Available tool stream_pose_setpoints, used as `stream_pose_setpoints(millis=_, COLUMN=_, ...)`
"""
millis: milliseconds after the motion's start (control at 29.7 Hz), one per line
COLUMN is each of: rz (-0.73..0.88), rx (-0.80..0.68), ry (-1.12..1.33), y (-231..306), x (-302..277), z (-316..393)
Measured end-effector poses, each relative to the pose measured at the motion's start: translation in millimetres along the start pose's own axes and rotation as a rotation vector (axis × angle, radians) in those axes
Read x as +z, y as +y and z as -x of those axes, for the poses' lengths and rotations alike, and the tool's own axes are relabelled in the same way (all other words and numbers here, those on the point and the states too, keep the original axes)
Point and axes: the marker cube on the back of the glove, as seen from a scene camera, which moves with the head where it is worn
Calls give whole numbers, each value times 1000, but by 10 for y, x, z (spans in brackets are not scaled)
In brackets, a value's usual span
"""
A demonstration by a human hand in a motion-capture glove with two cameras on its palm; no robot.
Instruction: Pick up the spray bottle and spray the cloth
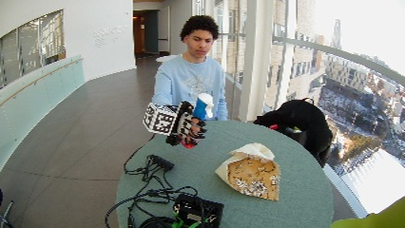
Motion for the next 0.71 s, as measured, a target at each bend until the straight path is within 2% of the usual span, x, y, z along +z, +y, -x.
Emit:
stream_pose_setpoints(millis=337, rz=161, rx=152, ry=21, y=-356, x=392, z=123)
stream_pose_setpoints(millis=708, rz=188, rx=204, ry=21, y=-499, x=548, z=96)
